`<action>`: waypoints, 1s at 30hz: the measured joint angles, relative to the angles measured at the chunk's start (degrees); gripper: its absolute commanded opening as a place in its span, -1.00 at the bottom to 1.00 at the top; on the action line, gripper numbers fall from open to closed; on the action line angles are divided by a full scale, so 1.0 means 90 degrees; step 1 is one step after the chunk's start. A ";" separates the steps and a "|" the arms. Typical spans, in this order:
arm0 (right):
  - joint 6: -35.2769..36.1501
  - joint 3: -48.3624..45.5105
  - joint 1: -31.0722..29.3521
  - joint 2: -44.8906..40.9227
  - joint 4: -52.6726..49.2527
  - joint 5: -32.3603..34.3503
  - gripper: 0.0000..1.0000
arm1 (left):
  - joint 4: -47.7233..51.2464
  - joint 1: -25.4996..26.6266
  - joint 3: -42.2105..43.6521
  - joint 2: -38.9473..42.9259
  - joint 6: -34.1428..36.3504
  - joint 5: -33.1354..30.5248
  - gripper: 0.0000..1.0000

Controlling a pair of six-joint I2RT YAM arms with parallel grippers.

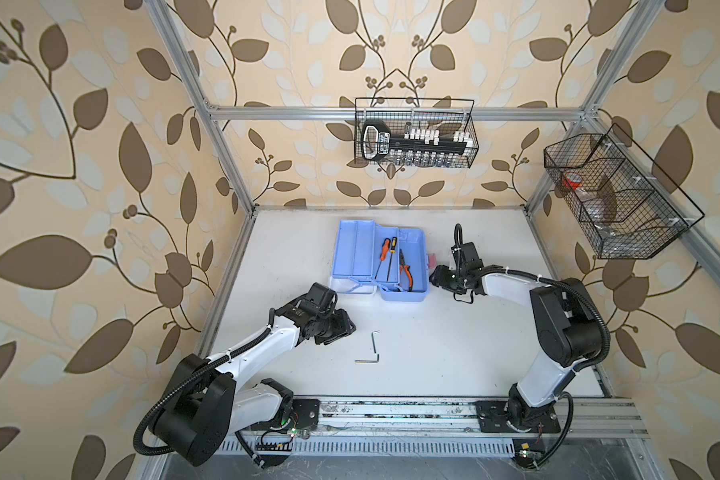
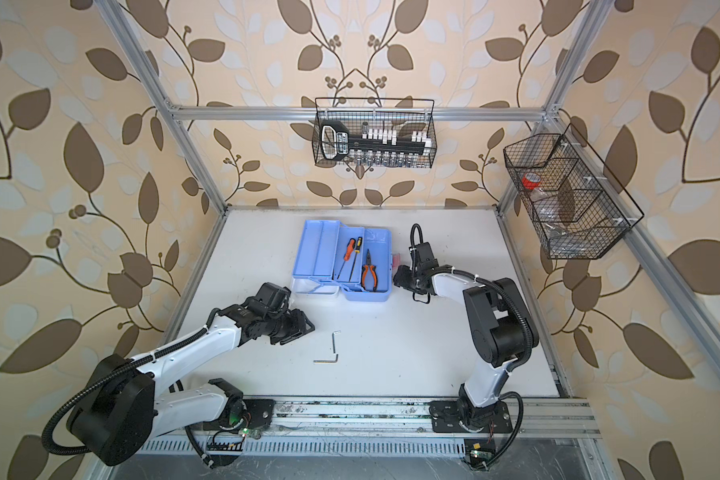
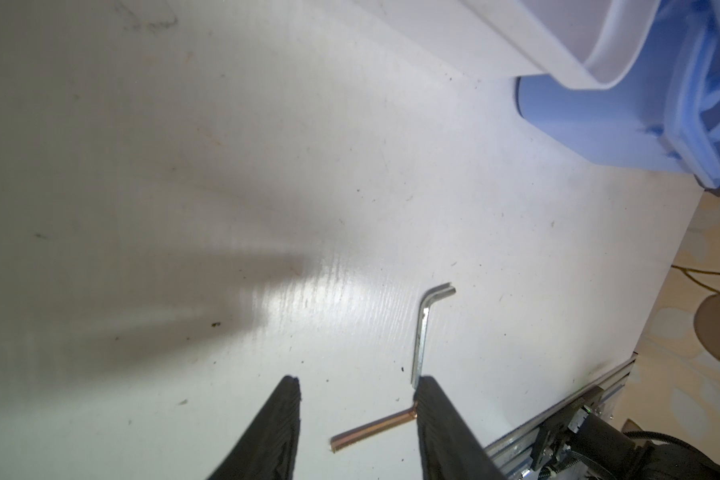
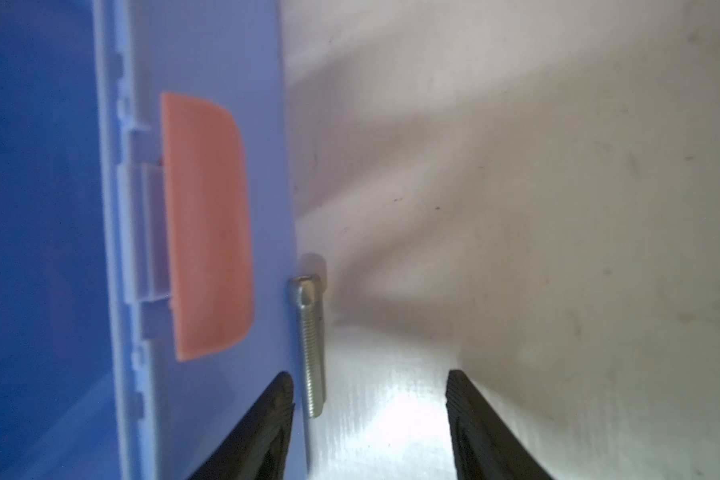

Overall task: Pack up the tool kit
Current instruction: 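Close right gripper on the silver bolt and lift it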

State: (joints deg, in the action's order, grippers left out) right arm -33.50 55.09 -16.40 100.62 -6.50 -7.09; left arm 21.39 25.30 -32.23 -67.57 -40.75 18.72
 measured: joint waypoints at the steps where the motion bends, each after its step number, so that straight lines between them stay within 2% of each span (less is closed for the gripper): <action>1: 0.0015 0.0000 -0.0058 0.0005 0.0024 0.0000 0.19 | 0.0015 0.0000 -0.0007 0.0000 0.0002 -0.0032 -0.08; 6: 0.0068 0.0063 -0.0355 0.0223 0.0085 0.0015 0.20 | 0.0153 0.0000 -0.0053 0.0102 0.0012 -0.0248 -0.06; 13: 0.0085 0.0860 -0.0770 0.0736 -0.0338 0.0393 0.19 | 0.0257 0.0000 -0.0078 0.0289 0.0010 -0.0362 -0.05; 25: 0.0158 0.1610 -0.0967 0.1158 -0.1336 0.1634 -0.18 | 0.0291 0.0000 -0.0078 0.0289 0.0010 -0.0367 -0.05; 30: 0.0211 0.1804 -0.1083 0.1297 -0.1605 0.2074 -0.44 | 0.0304 0.0000 -0.0078 0.0289 0.0010 -0.0367 -0.06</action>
State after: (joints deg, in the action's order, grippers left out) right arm -31.59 71.33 -26.15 112.29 -20.95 11.57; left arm 24.12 25.30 -32.93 -64.97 -40.66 15.42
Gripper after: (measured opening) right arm 0.313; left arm 0.471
